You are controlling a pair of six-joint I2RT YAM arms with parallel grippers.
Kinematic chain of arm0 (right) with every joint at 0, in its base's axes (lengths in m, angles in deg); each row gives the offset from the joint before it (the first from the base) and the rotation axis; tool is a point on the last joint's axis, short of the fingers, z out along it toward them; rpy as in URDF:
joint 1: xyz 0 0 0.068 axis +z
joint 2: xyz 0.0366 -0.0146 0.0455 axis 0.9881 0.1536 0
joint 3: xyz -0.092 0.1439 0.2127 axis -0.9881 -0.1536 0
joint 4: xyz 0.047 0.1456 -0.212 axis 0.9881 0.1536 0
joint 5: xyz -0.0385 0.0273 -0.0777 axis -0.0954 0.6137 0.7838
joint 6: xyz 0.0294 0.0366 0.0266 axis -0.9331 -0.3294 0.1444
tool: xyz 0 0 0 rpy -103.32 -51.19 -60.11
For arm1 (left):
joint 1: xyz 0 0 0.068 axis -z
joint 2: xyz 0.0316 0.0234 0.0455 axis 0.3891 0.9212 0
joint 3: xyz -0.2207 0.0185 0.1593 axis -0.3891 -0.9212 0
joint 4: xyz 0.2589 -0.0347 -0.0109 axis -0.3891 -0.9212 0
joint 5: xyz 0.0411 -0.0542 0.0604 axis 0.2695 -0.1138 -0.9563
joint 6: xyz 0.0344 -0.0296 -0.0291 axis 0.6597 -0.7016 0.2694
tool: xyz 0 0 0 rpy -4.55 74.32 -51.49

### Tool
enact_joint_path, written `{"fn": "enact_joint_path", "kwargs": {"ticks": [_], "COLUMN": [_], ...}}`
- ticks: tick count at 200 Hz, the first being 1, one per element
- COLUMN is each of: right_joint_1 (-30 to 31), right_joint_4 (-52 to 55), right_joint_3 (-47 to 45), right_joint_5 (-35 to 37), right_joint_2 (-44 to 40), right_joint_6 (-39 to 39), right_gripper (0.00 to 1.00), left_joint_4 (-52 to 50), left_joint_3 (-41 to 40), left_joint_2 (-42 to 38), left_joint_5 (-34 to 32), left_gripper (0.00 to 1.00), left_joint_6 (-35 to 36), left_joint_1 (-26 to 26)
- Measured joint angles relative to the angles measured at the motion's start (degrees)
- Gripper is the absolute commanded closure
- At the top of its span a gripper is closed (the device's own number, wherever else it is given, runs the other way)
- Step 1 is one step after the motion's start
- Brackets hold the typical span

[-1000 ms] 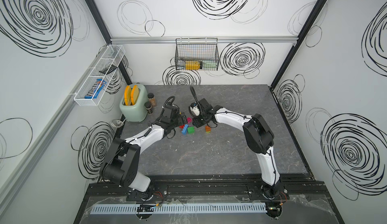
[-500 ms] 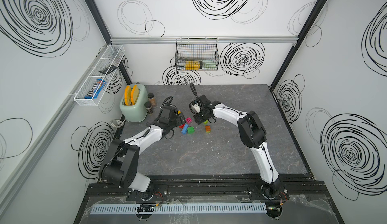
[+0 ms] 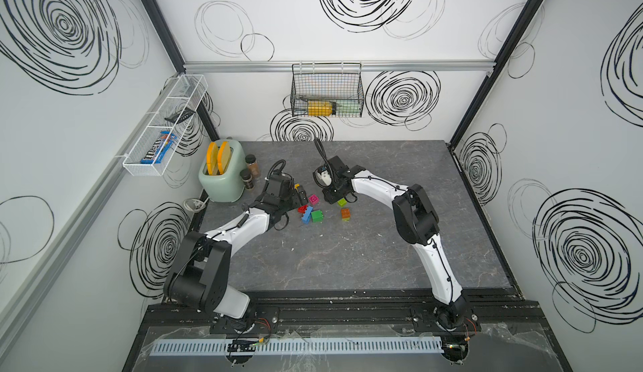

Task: Assemble the number 4 with lego
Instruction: Pick up the lego brick from the center of the board.

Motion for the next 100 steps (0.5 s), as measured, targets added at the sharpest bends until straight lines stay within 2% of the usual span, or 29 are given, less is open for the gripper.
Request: {"fn": "enact_joint_path", "kwargs": {"ticks": [8, 16, 39, 50, 62, 74, 86, 100], "right_joint_1": [-0.3, -0.5, -1.5, -2.7, -4.5, -7.0, -9.1, -11.3], "right_joint_4": [-0.7, -1.7, -6.3, -8.8, -12.2, -15.5, -18.2, -20.0], "right_joint_3": [-1.7, -4.2, -15.3, -20.8, -26.4, -31.7, -35.8, -39.1], "right_joint_5": [-0.6, -1.3, -4.1, -5.7, -7.1, -9.0, -11.3, -13.6], "right_joint_2": [-1.2, -3.3, -13.3, -19.1, -24.9, -30.1, -33.3, -34.7], "right_joint_6": [-0.4, -1.0, -4.4, -6.9, -9.7, -13.2, -15.7, -18.3], "right_gripper": [0.90, 1.00, 1.00, 1.00, 1.00, 1.00, 1.00, 1.00], "left_joint_4": [0.0, 0.0, -0.2, -0.3, -0.3, 0.3, 1.3, 2.3], "left_joint_3": [0.0, 0.0, 0.3, 1.0, 2.1, 3.1, 3.5, 3.5], "left_joint_2": [0.0, 0.0, 0.2, 0.5, 1.4, 2.8, 4.4, 6.4], "left_joint_5": [0.6, 1.1, 3.3, 4.8, 7.1, 9.7, 12.3, 14.8], "left_gripper": [0.04, 0.03, 0.00, 0.04, 0.11, 0.24, 0.37, 0.49], "left_joint_6": [0.0, -0.1, -0.1, -0.2, -0.6, -1.6, -3.0, -4.1], "left_joint_1": [0.3, 0.7, 4.1, 6.8, 10.0, 12.8, 15.1, 16.9]}}
